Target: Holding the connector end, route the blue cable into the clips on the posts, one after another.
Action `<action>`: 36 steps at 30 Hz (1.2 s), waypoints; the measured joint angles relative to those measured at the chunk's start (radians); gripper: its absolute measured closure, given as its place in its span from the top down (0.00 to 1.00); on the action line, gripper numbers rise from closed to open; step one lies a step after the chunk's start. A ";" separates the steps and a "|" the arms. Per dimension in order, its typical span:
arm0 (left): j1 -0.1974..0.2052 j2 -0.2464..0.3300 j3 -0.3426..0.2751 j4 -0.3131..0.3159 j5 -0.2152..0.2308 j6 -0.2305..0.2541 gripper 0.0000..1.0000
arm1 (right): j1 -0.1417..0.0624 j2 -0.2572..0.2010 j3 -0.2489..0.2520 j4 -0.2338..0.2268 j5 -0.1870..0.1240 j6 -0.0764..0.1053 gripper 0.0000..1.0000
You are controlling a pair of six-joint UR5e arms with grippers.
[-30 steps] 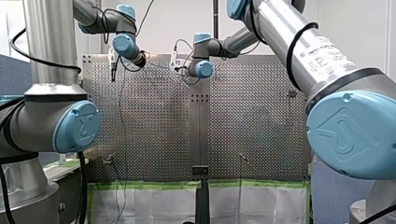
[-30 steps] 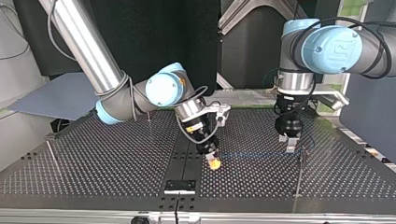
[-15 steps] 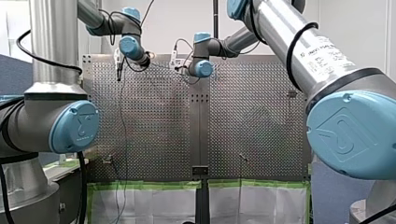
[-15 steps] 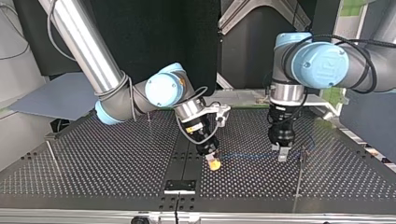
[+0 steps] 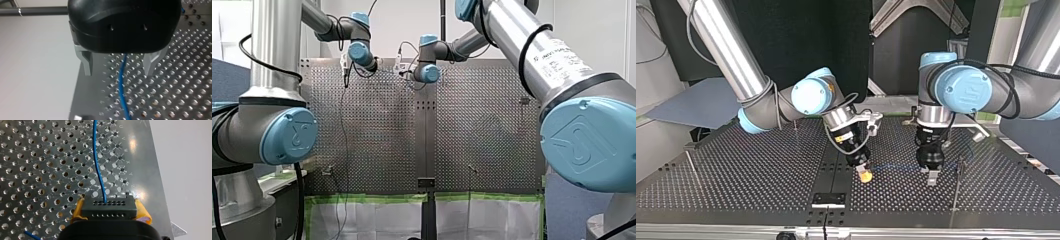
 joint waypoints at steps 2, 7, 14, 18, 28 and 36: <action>0.000 -0.013 0.004 0.000 -0.004 0.000 1.00 | -0.001 0.000 0.000 0.000 0.000 0.000 0.00; 0.002 -0.029 0.007 0.007 -0.011 0.000 1.00 | -0.006 0.000 0.000 0.002 -0.001 0.000 0.00; 0.008 -0.032 0.019 0.014 -0.012 -0.001 1.00 | -0.009 0.000 -0.001 0.003 -0.001 0.000 0.00; 0.008 -0.040 0.022 0.015 -0.011 -0.001 1.00 | -0.011 0.000 -0.001 0.003 -0.002 0.000 0.00; 0.009 -0.059 0.024 0.016 -0.036 0.007 1.00 | -0.014 0.000 -0.001 0.005 -0.004 0.000 0.00; 0.008 -0.059 0.024 0.016 -0.052 0.016 0.83 | -0.014 0.000 -0.002 0.008 -0.004 0.000 0.00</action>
